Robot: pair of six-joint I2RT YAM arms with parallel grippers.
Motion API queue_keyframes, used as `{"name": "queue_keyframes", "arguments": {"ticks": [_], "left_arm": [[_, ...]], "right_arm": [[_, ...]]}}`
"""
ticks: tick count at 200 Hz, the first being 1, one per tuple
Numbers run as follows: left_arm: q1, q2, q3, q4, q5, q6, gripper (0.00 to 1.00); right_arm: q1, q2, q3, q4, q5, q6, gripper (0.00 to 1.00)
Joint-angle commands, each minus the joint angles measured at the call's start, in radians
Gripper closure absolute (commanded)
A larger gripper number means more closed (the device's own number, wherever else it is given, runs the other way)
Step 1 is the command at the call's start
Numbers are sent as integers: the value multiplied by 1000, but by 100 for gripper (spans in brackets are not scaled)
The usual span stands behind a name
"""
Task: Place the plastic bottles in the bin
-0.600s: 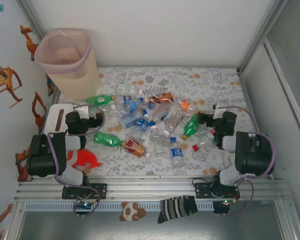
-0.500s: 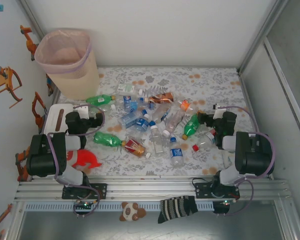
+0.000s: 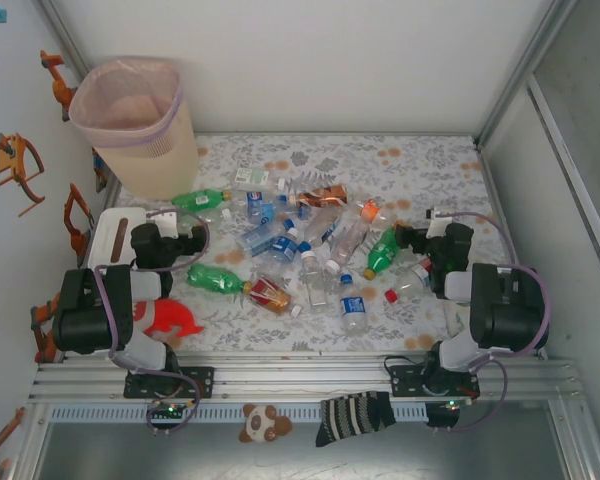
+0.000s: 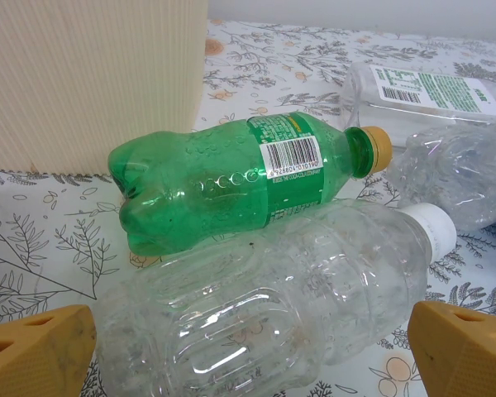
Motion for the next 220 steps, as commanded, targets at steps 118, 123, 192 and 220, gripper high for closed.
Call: {"name": "queue_keyframes", "arguments": {"ticks": [118, 123, 192, 220], "left_arm": [[-6, 0, 6, 21, -51, 4, 4], [-9, -4, 7, 17, -51, 7, 4], [-81, -166, 102, -292, -154, 59, 4], [-96, -215, 176, -460, -172, 64, 4]], "right_arm": [[-1, 5, -5, 45, 1, -20, 1], [3, 2, -4, 43, 0, -22, 1], [10, -124, -20, -35, 65, -7, 4], [10, -203, 2, -131, 63, -9, 5]]}}
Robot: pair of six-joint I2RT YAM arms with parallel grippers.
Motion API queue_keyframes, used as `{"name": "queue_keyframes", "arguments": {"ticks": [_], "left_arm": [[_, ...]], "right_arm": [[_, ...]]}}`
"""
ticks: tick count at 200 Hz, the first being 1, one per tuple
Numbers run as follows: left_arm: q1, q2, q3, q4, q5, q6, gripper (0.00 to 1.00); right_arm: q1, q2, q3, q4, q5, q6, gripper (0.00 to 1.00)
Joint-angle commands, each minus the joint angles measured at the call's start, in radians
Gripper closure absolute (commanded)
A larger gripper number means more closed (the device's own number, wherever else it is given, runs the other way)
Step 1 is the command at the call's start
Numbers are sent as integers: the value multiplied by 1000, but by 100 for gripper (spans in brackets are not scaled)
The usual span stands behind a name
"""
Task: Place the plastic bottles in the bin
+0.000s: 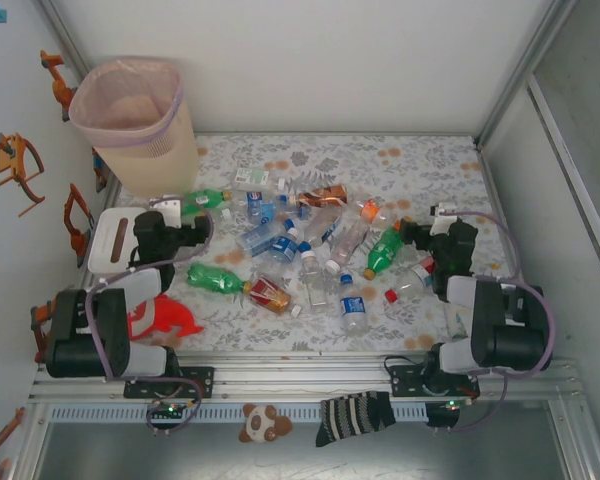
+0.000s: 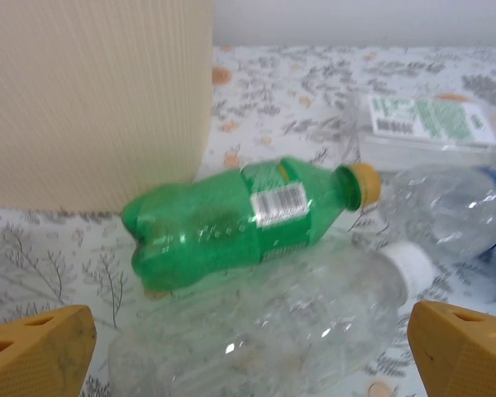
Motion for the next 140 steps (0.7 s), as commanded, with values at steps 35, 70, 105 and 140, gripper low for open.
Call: {"name": "queue_keyframes", "arguments": {"ticks": [35, 70, 105, 140], "left_arm": [[-29, -61, 225, -481, -92, 54, 1], [-37, -42, 382, -732, -98, 121, 3], [-37, 29, 526, -931, -59, 164, 6], [-53, 158, 696, -1155, -30, 227, 15]], "right_arm": [[5, -178, 113, -335, 24, 57, 10], [4, -271, 210, -593, 69, 193, 15], [6, -354, 250, -740, 77, 221, 16], [7, -392, 304, -848, 33, 193, 17]]}}
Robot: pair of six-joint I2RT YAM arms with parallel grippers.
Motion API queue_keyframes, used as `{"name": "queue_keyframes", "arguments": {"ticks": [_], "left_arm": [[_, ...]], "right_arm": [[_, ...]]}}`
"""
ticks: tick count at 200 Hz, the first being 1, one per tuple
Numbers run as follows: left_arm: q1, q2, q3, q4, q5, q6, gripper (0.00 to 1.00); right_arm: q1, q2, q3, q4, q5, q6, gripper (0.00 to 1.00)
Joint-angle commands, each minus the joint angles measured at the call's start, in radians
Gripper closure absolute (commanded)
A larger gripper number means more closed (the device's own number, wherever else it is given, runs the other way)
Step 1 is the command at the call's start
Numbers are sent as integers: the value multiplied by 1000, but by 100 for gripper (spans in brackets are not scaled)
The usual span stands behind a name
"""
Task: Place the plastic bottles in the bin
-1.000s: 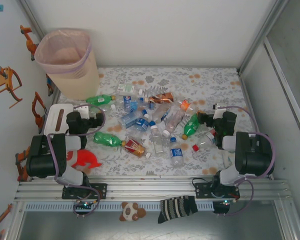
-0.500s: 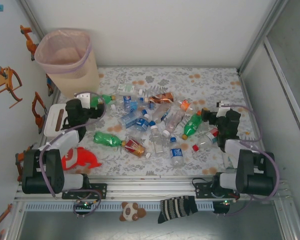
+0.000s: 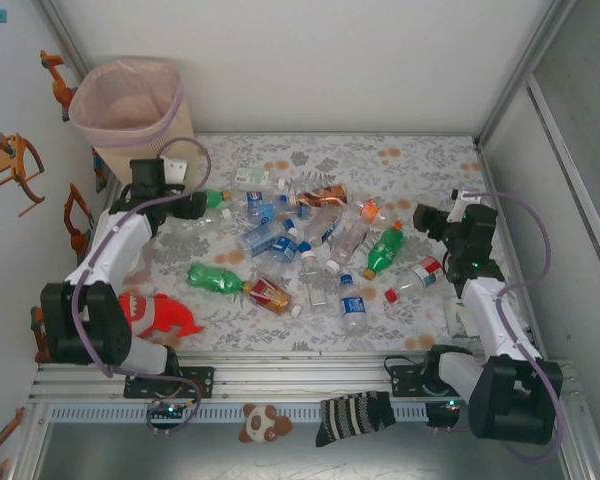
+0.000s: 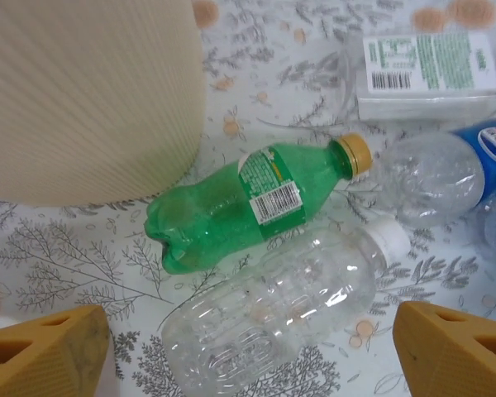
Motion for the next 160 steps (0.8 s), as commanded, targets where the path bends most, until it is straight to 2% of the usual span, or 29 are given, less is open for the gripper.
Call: {"name": "queue_keyframes", "arguments": {"ticks": [1, 33, 62, 96, 160], "left_arm": [[-17, 57, 69, -224, 41, 85, 15], [-34, 120, 101, -295, 98, 183, 15], [-57, 192, 124, -366, 47, 276, 18], [-73, 240, 148, -369, -59, 344, 17], [-72, 307, 219, -373, -83, 397, 15]], "right_arm": [[7, -24, 66, -126, -22, 6, 17], [6, -23, 93, -158, -73, -8, 18], [6, -24, 99, -158, -85, -5, 18], [7, -23, 112, -168, -94, -9, 19], [6, -33, 118, -187, -96, -5, 20]]}}
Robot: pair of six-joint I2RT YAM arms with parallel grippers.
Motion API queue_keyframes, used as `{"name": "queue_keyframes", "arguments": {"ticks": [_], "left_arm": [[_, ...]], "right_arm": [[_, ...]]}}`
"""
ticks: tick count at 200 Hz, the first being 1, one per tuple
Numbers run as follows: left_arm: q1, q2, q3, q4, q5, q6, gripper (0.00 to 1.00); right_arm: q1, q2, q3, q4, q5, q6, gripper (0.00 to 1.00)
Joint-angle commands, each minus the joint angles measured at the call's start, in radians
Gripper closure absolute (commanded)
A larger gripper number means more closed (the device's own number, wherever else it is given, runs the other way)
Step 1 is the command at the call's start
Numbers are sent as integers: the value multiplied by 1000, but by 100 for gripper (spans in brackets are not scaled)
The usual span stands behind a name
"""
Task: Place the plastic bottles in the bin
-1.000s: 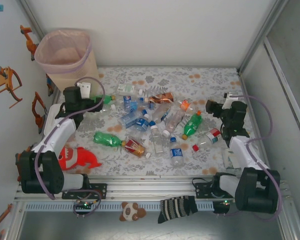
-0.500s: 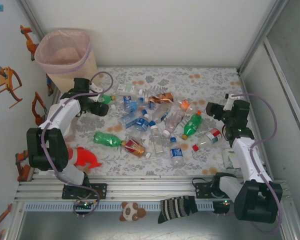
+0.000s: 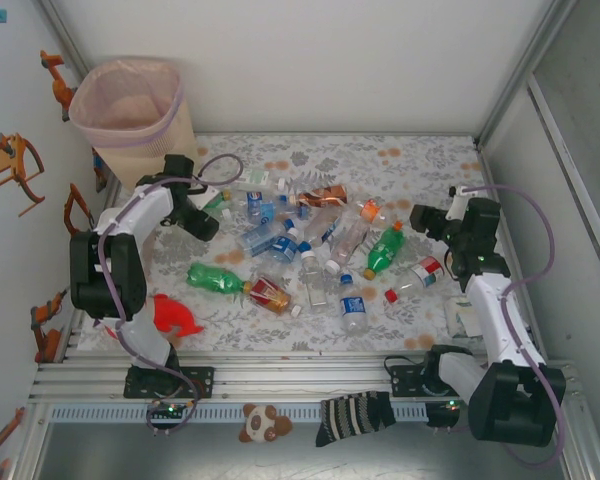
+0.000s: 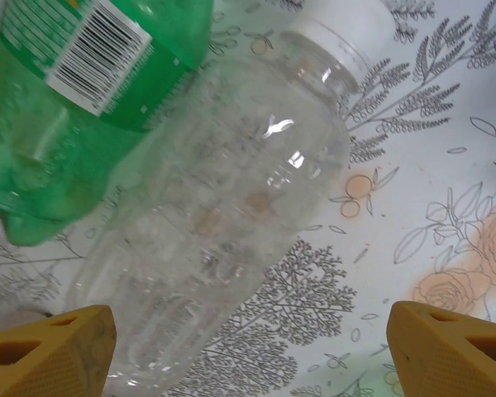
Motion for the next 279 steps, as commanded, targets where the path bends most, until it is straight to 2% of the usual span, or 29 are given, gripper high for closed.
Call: {"name": "queue_keyframes", "arguments": {"ticks": [1, 36, 70, 89, 123, 200, 279], "left_arm": [[-1, 23, 31, -32, -21, 52, 15], [11, 79, 55, -30, -46, 82, 14], [25, 141, 82, -53, -24, 99, 13], [25, 171, 100, -84, 17, 95, 15], [16, 182, 89, -103, 27, 85, 25], [17, 149, 76, -120, -2, 70, 44], [17, -20, 80, -159, 177, 39, 50]], "right_arm": [[7, -27, 27, -16, 0, -3, 20], [6, -18, 34, -24, -5, -4, 20], [6, -20, 32, -31, -2, -1, 20], [6, -23, 27, -33, 1, 0, 20], [6, -19, 25, -20, -5, 3, 20], [7, 6, 47, -8, -23, 3, 21], [9, -16, 54, -11, -31, 2, 21]]}}
